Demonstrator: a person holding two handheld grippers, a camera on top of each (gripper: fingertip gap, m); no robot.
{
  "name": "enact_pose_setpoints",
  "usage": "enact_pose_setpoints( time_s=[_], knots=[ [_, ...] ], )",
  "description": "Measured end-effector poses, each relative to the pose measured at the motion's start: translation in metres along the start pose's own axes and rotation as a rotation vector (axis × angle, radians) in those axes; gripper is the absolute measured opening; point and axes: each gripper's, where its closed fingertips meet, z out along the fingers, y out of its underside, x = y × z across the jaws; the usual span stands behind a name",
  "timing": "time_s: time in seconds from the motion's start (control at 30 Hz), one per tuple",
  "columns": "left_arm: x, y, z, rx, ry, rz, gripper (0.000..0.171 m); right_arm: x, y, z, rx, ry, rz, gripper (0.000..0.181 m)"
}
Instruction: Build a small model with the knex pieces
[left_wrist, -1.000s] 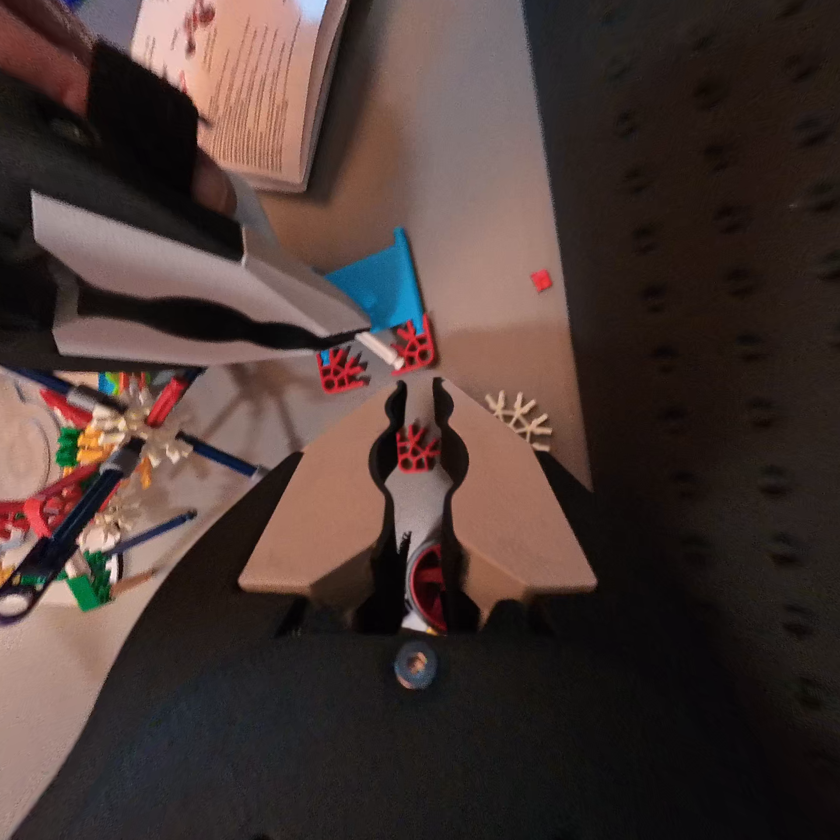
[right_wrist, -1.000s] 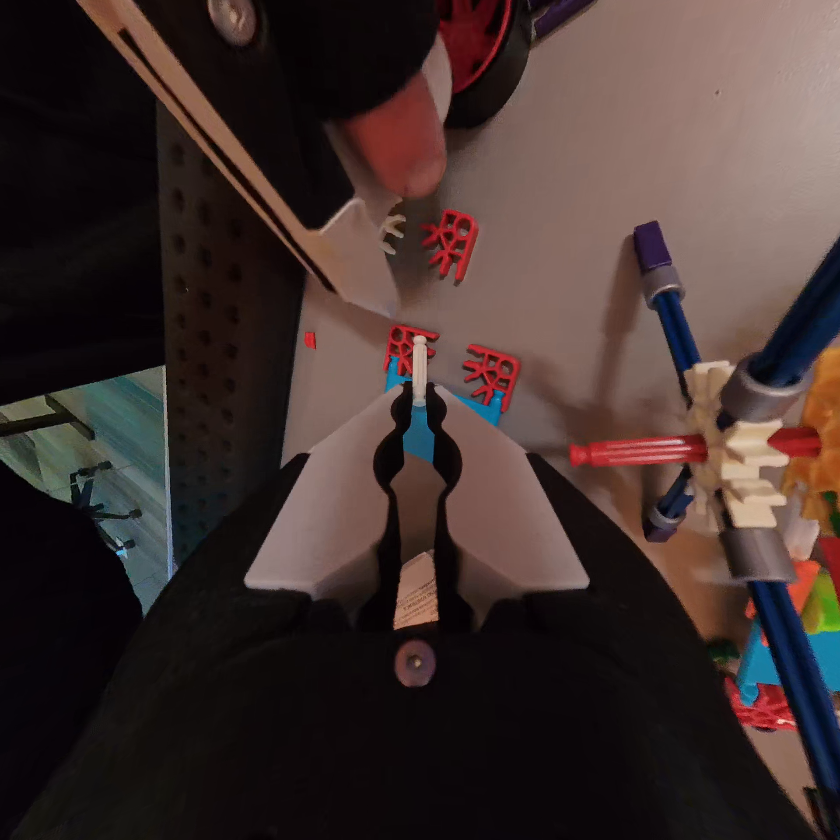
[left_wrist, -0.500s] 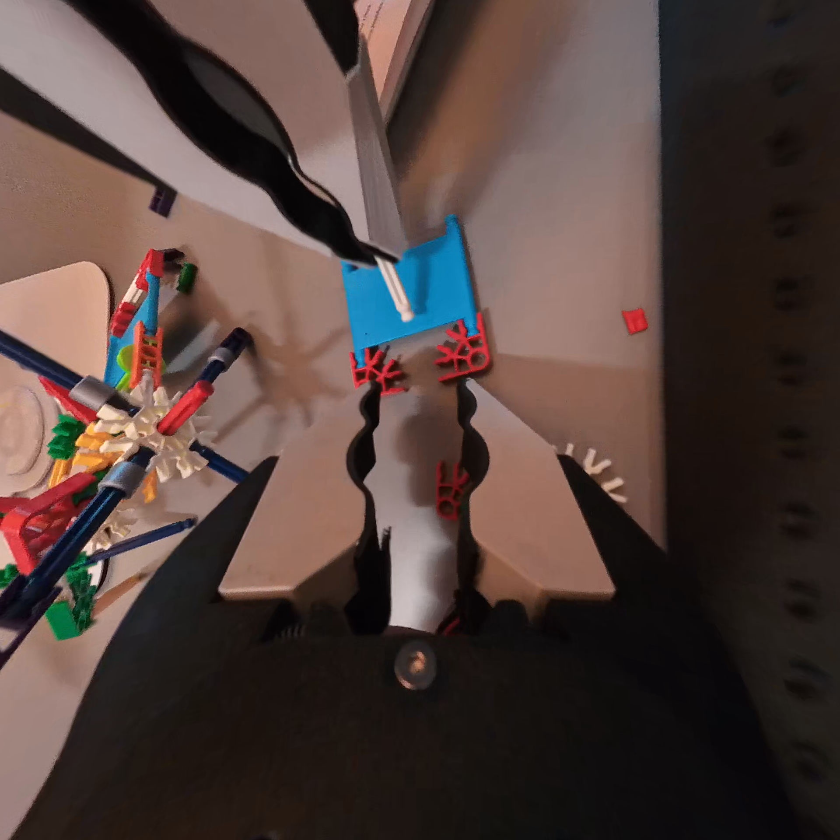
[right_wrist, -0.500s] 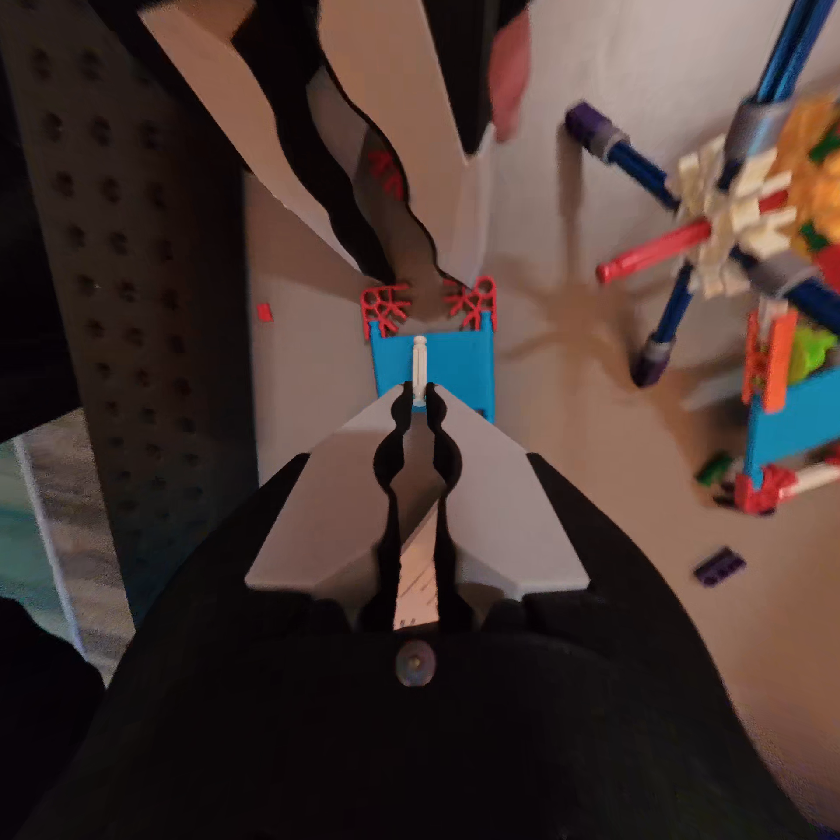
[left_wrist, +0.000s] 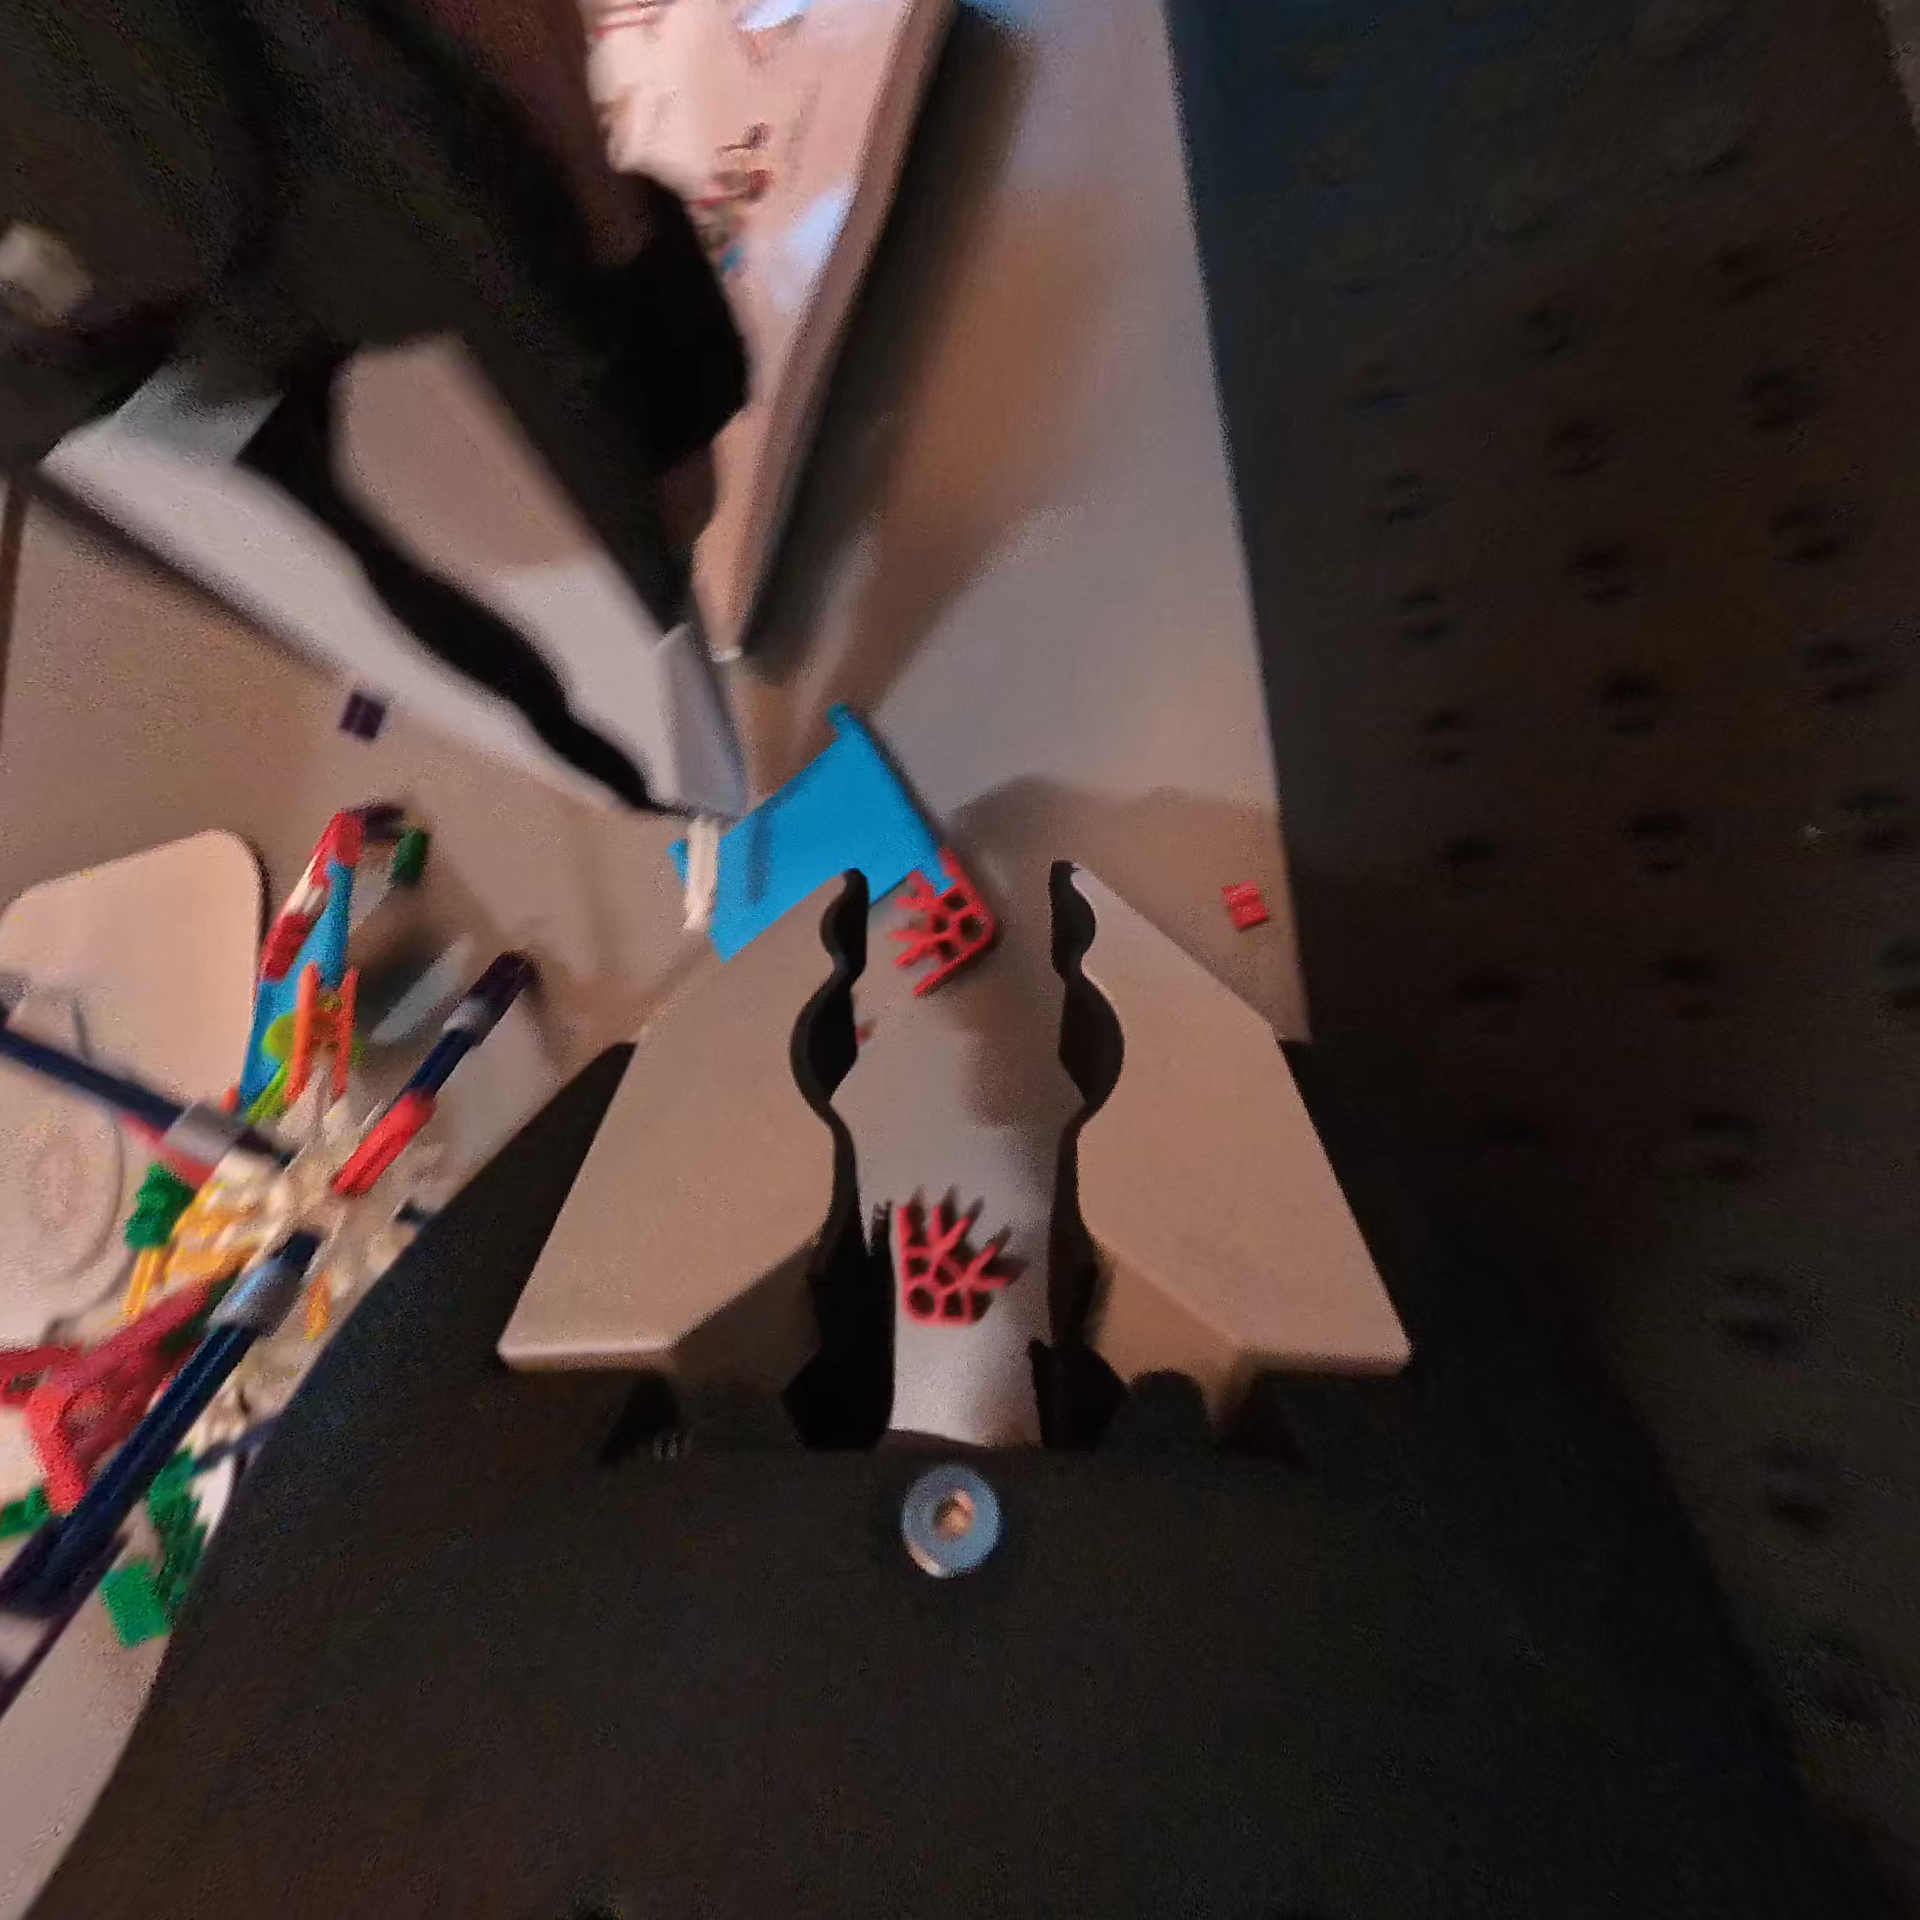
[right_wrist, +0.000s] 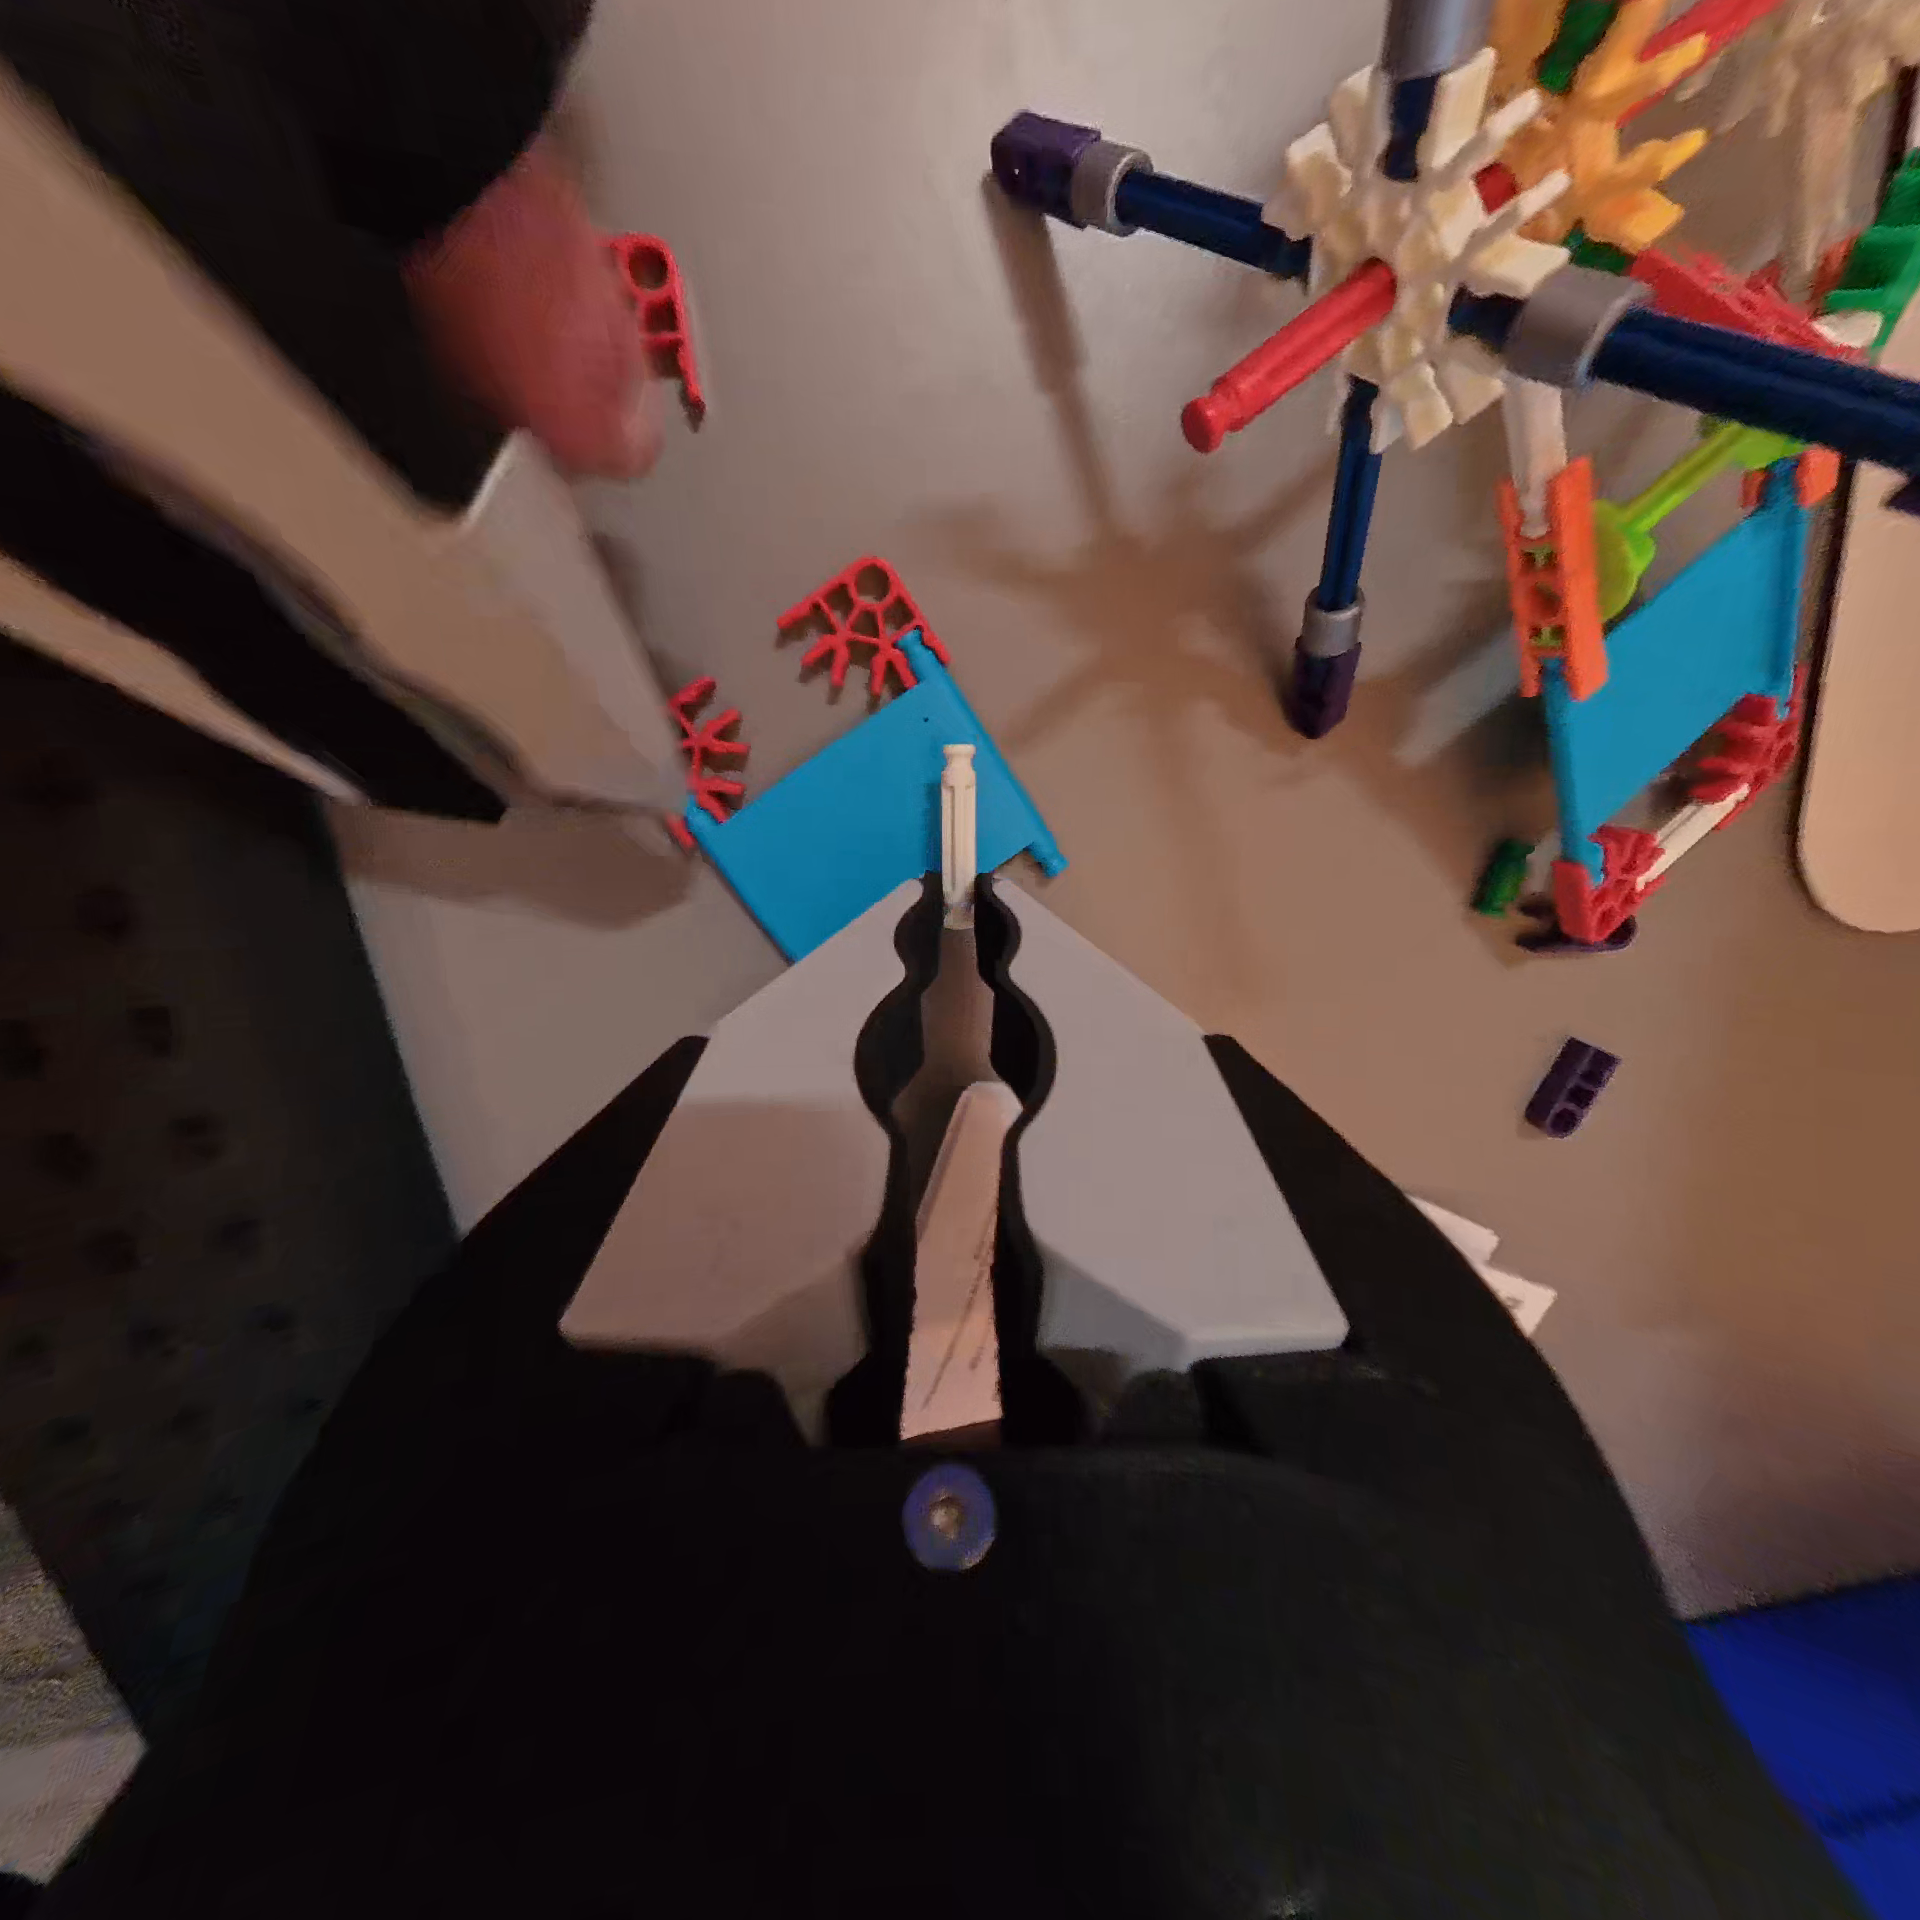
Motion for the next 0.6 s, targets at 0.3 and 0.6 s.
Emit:
enact_pose_setpoints(
  time_s=[0.3,0.6],
  knots=[
    [-0.025,0.039,0.005,-0.071,0.058,-0.160,0.041,-0.042,0.019,-0.004,0.035,-0.106,0.078,0.004],
    [0.002,0.028,0.004,-0.063,0.149,-0.129,0.033,-0.014,0.021,0.009,0.048,0.058,0.118,0.004]
  ],
)
